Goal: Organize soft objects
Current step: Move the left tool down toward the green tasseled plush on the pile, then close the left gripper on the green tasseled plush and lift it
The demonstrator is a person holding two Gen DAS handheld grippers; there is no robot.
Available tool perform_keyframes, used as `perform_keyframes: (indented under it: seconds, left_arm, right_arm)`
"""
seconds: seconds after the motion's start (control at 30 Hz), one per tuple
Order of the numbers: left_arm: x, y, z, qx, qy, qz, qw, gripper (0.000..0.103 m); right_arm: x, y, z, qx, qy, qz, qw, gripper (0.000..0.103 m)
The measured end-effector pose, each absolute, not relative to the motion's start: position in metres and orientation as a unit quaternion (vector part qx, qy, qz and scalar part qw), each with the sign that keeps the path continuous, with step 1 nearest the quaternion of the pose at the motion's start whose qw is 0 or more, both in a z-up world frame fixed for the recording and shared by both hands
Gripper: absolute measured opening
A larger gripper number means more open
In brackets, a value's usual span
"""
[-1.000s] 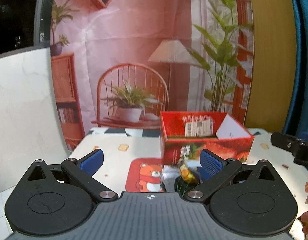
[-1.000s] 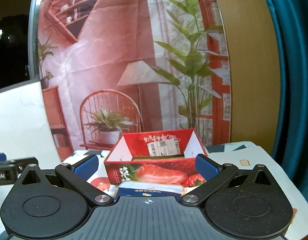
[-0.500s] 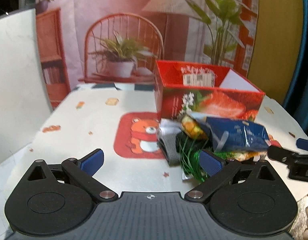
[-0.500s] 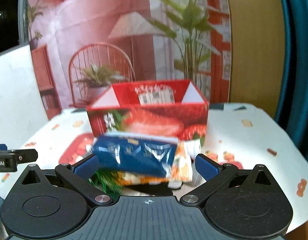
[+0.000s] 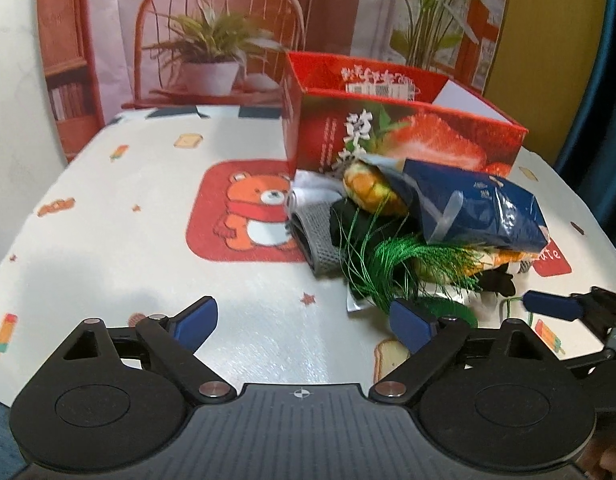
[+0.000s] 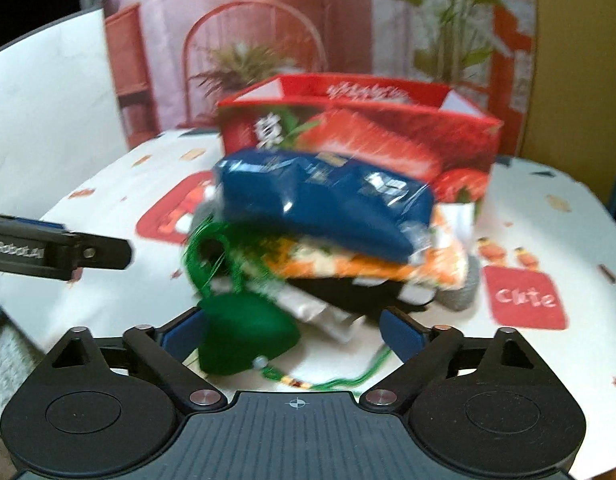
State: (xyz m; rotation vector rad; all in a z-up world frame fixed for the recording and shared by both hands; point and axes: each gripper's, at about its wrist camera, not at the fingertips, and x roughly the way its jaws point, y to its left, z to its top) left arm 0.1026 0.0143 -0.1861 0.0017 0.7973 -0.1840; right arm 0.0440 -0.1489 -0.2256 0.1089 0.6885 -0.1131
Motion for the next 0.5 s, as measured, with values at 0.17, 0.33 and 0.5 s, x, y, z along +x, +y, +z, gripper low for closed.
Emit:
perform_keyframes:
  seconds: [0.17,0.33,0.5]
  left_arm:
    - [0.107,0.012,-0.192,-0.010,0.399,-0.104,0.911,0.089]
    - [0.109,0.004,-0.198,-0.016,0.408,-0.142,0.902,0.075]
    - [0.114,-0.002,-0.204,-0.032,0.414,-0.173,0.893,0.064]
  right_arm:
    - [0.051,-0.143,-0.237,0.039,0.355,-0.029,0.934,0.077]
    - [0.056,-0.145,-0.248,0.056,0.365,-0.002,0.929,0.072]
    - [0.059,-0.148,-0.251,0.063,0.358,0.019,0.931,0.072]
